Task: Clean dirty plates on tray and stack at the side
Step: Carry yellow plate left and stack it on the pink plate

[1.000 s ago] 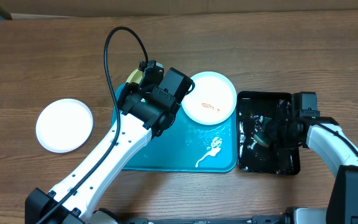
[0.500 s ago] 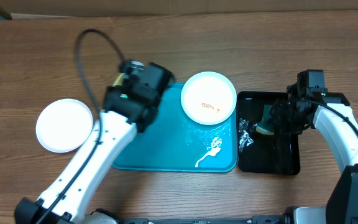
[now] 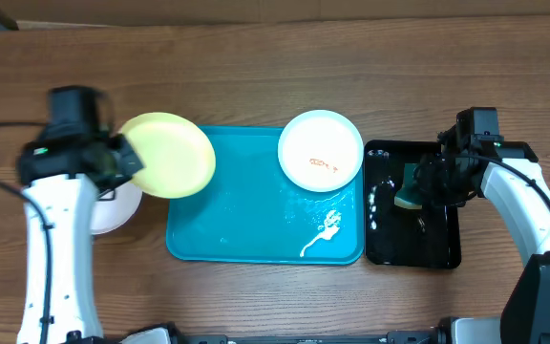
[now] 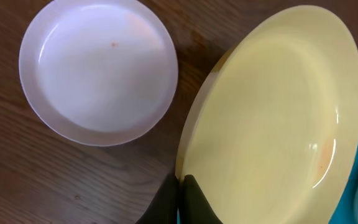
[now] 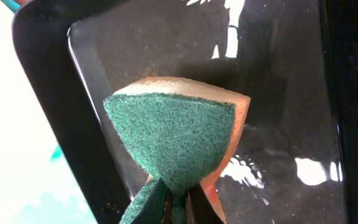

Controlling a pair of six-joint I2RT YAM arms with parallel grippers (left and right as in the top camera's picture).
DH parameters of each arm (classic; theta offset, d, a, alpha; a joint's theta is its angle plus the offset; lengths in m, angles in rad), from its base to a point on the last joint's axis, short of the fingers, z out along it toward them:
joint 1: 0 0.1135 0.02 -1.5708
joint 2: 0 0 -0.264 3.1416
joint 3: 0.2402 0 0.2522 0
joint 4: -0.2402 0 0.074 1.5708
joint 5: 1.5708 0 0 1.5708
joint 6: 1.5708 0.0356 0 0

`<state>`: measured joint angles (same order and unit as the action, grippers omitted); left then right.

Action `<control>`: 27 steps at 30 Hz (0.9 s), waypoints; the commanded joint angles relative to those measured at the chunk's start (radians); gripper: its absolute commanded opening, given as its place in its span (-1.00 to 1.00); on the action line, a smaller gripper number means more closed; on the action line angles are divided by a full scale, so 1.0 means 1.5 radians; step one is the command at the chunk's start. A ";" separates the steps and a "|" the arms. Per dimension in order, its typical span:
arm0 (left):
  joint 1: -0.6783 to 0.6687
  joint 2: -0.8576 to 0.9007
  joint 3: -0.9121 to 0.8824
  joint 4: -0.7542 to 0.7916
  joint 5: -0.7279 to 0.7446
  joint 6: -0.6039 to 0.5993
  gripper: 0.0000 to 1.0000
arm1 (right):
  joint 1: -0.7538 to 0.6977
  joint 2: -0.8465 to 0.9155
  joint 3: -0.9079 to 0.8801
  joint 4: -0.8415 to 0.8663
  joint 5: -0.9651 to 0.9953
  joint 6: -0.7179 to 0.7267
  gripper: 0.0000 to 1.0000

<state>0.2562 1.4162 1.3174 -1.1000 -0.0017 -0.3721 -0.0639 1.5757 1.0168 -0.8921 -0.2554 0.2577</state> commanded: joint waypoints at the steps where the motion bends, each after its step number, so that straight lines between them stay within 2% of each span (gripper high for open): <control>1: 0.075 0.014 0.015 0.003 0.117 0.022 -0.92 | 0.002 -0.002 0.011 -0.003 -0.005 -0.017 -0.93; 10: 0.222 0.097 0.014 0.042 0.050 0.021 -0.92 | 0.002 -0.002 0.011 -0.006 -0.006 -0.018 -0.93; 15: 0.258 0.153 0.014 0.057 -0.006 0.021 -0.92 | 0.002 -0.002 0.011 -0.006 -0.005 -0.018 -0.93; 21: 0.282 0.203 0.014 0.064 -0.006 0.021 -0.92 | 0.002 -0.002 0.011 -0.008 -0.005 -0.018 -0.93; 22: 0.283 0.205 0.014 0.066 -0.006 0.022 -0.82 | 0.002 -0.002 0.011 -0.008 -0.005 -0.018 -0.93; 24: 0.283 0.206 0.014 0.069 -0.006 0.024 -0.12 | 0.002 -0.002 0.011 -0.008 -0.005 -0.018 -0.93; 27: 0.283 0.206 0.014 0.070 -0.002 0.024 0.03 | 0.002 -0.002 0.011 -0.008 -0.005 -0.018 -0.93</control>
<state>0.6765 1.7210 1.3174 -0.9974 0.0029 -0.3504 -0.0639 1.5757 1.0168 -0.9081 -0.2554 0.2352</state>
